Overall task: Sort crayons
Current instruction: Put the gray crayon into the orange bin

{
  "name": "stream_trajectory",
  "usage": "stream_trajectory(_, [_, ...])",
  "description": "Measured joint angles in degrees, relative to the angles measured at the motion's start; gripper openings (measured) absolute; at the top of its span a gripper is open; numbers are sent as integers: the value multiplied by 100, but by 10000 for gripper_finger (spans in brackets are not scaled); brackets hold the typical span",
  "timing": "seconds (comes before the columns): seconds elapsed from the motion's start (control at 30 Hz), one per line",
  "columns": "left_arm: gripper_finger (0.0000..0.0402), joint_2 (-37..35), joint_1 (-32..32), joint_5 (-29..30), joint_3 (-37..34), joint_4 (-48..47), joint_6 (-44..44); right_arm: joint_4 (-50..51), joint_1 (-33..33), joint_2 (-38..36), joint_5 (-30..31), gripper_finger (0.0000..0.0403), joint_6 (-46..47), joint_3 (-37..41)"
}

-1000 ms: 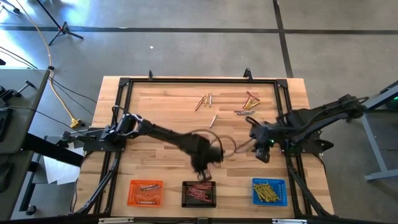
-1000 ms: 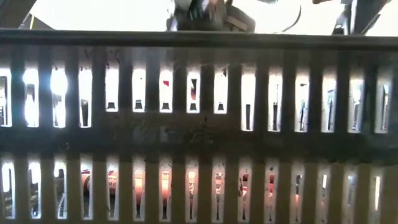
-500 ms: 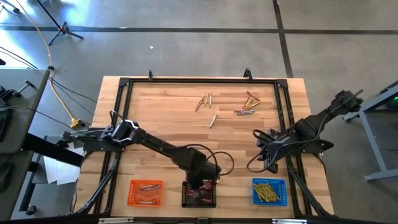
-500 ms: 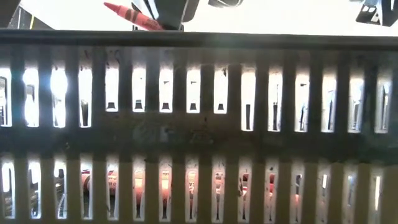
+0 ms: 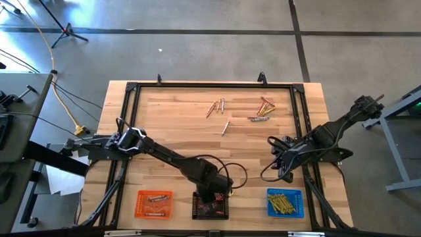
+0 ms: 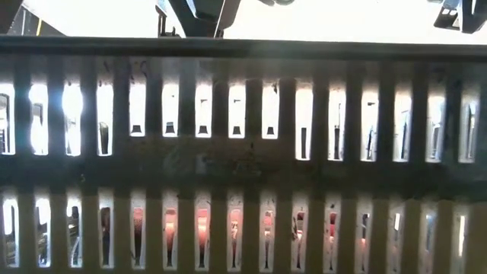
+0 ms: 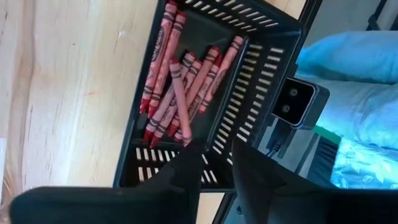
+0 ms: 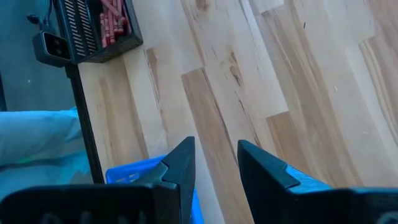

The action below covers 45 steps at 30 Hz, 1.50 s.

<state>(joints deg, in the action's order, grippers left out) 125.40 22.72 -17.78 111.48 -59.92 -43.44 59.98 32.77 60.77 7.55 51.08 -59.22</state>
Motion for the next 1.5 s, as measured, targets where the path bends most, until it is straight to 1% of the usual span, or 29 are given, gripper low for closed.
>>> stream_trajectory(0.1, [86,0,-14,4,0,10,-27,-53,0,0,0,105,-5,0])
stream_trajectory(0.2, [84,0,-84,4,0,10,-41,-108,0,0,0,105,-5,2])
stream_trajectory(0.33, [76,17,-392,-10,286,-37,631,-117,-25,0,0,105,-7,2])
stream_trajectory(0.4, [72,1,-629,110,477,27,1060,-117,-59,2,2,105,-7,2])
stream_trajectory(0.47, [71,-2,-894,571,583,8,1348,-117,-85,2,40,105,19,2])
stream_trajectory(0.6, [72,1,-1508,2030,582,28,1436,-119,-91,2,280,105,198,2])
stream_trajectory(0.63, [72,31,-1678,2279,548,70,1420,-117,-91,2,333,105,258,2])
stream_trajectory(0.7, [72,163,-1992,2564,524,100,1514,-127,-90,4,408,105,290,4])
stream_trajectory(0.83, [72,552,-2509,2630,507,249,1847,-152,-91,4,422,105,297,4])
stream_trajectory(1.07, [72,1140,-3110,2611,501,247,1959,-159,-90,4,420,105,565,4])
stream_trajectory(1.2, [72,1169,-3255,2597,503,342,1963,-159,-90,4,455,105,559,4])
stream_trajectory(1.43, [72,1174,-3300,2691,509,516,2260,-159,-92,4,819,105,552,4])
stream_trajectory(1.5, [72,1217,-3285,2693,514,708,2262,-159,-92,4,868,105,565,4])
